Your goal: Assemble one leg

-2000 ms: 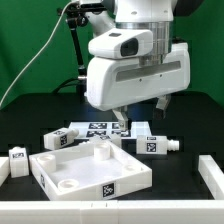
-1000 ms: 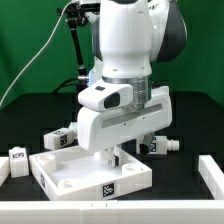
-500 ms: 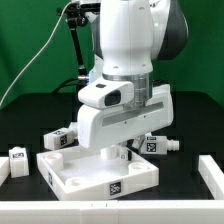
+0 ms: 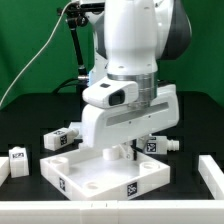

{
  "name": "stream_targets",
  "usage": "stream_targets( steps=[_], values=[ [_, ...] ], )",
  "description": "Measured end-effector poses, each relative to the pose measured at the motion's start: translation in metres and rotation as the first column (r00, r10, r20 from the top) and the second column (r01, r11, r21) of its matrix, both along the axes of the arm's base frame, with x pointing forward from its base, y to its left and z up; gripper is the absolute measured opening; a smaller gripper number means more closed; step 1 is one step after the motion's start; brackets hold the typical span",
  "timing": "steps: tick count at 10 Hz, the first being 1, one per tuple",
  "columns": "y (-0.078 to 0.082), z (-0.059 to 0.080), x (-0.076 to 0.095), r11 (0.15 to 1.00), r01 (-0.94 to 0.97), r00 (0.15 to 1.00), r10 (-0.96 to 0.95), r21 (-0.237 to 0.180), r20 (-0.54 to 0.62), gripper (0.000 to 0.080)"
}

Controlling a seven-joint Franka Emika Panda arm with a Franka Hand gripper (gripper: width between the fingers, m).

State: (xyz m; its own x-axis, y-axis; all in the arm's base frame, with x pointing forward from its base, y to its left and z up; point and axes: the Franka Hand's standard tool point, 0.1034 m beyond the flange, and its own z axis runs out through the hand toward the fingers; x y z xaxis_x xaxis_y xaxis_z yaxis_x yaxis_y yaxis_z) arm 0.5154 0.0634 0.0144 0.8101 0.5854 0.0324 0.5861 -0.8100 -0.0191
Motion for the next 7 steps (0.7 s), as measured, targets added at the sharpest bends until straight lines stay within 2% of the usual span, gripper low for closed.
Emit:
stream_targets(
  steps=[2, 4, 5, 7],
  values=[
    [0.027, 0.0, -0.003, 1.0, 0.02, 1.0, -0.02, 0.005, 0.002, 0.0051],
    [0.047, 0.0, -0.001, 0.999, 0.038, 0.999, -0.038, 0.009, 0.005, 0.0051],
    [0.054, 0.0, 0.003, 0.999, 0.033, 0.999, -0.034, 0.011, 0.009, 0.0051],
    [0.057, 0.001, 0.012, 0.999, 0.05, 0.999, -0.05, 0.013, 0.014, 0.0051]
  ],
)
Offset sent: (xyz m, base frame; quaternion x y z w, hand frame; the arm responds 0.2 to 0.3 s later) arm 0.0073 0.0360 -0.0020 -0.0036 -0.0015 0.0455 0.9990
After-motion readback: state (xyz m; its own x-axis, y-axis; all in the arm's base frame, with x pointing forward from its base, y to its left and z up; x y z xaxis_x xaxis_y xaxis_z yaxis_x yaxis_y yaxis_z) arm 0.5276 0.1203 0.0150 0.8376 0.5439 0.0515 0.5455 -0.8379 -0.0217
